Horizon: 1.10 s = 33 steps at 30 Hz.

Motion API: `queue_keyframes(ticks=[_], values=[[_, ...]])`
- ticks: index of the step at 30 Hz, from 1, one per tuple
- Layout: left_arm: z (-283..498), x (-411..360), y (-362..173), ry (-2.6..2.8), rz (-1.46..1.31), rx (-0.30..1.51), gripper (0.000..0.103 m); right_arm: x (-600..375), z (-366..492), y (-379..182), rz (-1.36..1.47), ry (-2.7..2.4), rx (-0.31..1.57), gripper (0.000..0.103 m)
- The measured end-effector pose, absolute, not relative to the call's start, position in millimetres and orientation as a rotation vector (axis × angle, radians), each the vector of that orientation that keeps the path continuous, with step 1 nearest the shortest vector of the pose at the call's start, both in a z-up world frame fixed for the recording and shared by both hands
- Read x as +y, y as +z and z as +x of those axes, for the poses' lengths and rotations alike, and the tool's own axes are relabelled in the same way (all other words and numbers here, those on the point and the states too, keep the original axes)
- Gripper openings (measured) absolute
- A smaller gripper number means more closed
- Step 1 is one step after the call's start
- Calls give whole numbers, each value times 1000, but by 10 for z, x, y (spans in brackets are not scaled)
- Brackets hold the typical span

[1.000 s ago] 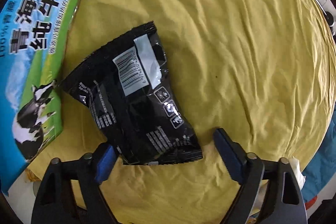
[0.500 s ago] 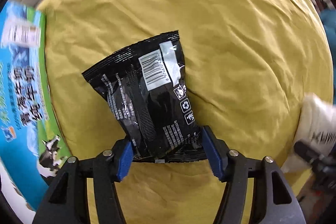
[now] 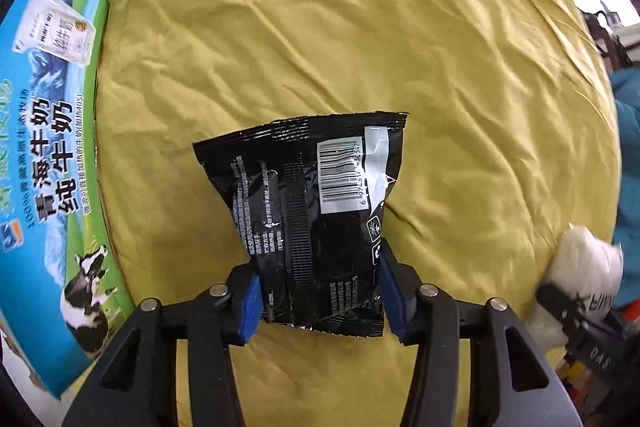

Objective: Organize soft objects
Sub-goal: 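Carry the black packet and white pouch into the cardboard box with both tools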

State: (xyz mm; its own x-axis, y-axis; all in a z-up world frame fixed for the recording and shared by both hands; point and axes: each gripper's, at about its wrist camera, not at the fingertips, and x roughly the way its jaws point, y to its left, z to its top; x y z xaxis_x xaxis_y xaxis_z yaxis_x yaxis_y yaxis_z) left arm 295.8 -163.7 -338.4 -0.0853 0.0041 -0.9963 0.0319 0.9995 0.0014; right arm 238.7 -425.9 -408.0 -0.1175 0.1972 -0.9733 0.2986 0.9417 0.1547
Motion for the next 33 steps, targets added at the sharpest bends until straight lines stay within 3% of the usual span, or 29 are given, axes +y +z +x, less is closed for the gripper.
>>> queue_keyframes(ticks=[13,33], values=[[2190,-1725,-2335,-162,31,1487,46,-4263,2151,-3641,426,55,1591,71],[2404,608,-1474,-147,-153,1295,46,-2272,2309,-1759,384,307,1332,71]])
